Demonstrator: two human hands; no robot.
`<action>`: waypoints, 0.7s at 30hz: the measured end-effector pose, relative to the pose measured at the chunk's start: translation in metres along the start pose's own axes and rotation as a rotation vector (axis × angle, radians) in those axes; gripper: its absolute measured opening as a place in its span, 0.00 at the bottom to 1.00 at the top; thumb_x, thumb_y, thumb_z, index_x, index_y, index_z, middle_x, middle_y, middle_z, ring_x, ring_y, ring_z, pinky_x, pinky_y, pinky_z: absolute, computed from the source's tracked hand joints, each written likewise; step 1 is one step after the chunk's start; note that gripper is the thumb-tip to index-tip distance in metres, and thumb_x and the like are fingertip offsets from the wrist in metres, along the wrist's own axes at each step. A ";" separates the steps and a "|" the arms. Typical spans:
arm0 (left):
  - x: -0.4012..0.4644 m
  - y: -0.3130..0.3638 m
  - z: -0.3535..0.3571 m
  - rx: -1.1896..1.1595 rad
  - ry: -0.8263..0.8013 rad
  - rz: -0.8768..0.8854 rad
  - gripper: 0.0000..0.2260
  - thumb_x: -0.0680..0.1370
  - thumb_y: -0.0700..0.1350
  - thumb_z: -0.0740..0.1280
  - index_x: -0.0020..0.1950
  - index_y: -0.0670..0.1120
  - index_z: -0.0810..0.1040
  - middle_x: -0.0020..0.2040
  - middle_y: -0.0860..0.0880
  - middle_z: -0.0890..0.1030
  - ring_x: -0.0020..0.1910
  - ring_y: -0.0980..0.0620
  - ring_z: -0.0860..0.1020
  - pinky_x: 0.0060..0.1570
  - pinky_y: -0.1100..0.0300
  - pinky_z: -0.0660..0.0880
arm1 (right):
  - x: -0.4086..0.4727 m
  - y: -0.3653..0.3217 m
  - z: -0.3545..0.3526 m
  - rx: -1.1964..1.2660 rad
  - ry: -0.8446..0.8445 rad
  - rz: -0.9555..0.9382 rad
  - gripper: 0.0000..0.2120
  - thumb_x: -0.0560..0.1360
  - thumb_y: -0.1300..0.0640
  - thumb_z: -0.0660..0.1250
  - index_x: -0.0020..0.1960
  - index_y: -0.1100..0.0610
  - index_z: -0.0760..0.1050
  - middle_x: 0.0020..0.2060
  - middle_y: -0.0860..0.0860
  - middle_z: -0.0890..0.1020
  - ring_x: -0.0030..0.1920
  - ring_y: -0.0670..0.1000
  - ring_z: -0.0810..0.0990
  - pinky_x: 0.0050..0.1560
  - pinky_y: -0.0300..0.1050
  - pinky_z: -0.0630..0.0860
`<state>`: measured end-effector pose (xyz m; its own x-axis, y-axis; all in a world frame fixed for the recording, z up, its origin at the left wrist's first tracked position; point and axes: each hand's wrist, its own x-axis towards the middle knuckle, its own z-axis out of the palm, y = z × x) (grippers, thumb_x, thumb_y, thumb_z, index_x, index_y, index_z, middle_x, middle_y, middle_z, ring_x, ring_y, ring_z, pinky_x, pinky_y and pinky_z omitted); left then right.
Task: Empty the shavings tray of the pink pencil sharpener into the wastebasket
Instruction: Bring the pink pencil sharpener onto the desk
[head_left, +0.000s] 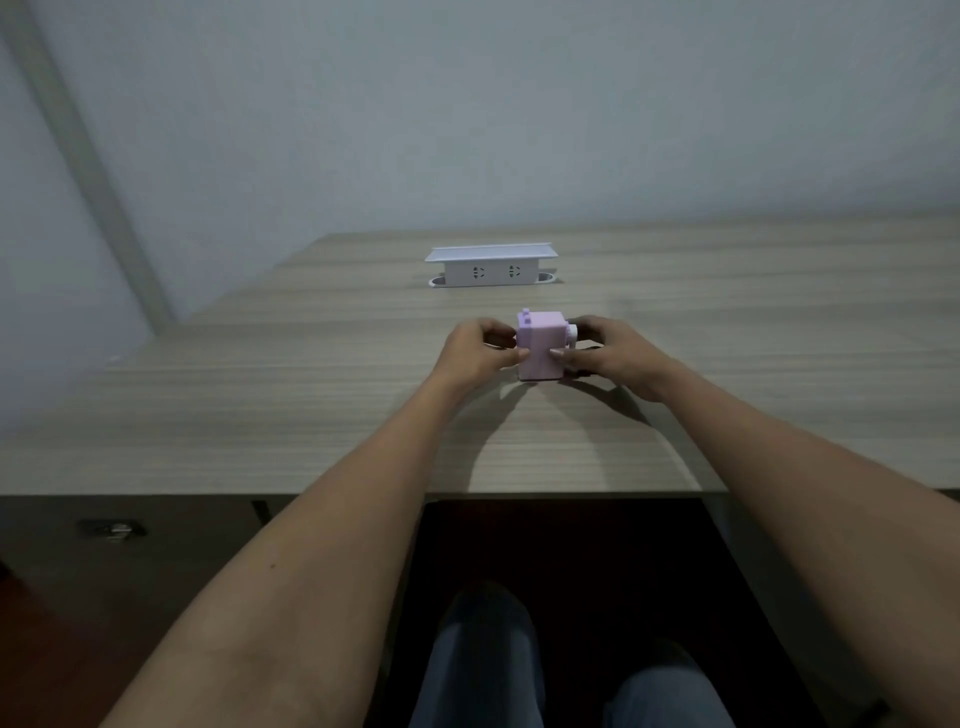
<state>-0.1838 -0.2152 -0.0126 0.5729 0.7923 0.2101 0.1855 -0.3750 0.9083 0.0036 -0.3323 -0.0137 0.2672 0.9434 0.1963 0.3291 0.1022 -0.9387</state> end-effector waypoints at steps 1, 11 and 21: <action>-0.002 -0.002 0.001 0.006 -0.005 0.001 0.20 0.69 0.41 0.79 0.59 0.37 0.82 0.54 0.39 0.85 0.54 0.41 0.85 0.58 0.45 0.81 | -0.001 0.002 0.000 -0.008 0.005 -0.006 0.23 0.75 0.64 0.74 0.69 0.62 0.75 0.58 0.59 0.82 0.48 0.55 0.83 0.54 0.52 0.83; -0.007 -0.011 0.011 -0.061 -0.106 -0.021 0.36 0.67 0.37 0.79 0.73 0.38 0.70 0.62 0.39 0.82 0.59 0.42 0.83 0.61 0.44 0.79 | 0.001 0.013 0.001 0.008 -0.001 0.015 0.24 0.71 0.66 0.76 0.66 0.64 0.76 0.59 0.60 0.83 0.54 0.52 0.83 0.56 0.43 0.82; -0.007 -0.013 0.003 -0.108 -0.138 -0.009 0.32 0.71 0.30 0.75 0.73 0.34 0.68 0.63 0.37 0.80 0.55 0.45 0.82 0.49 0.64 0.82 | 0.003 0.014 -0.001 -0.019 -0.027 0.037 0.24 0.72 0.65 0.76 0.66 0.64 0.76 0.60 0.62 0.83 0.58 0.56 0.83 0.60 0.47 0.81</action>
<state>-0.1878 -0.2178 -0.0270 0.6768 0.7193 0.1568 0.1089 -0.3085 0.9450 0.0097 -0.3285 -0.0266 0.2547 0.9548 0.1535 0.3371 0.0612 -0.9395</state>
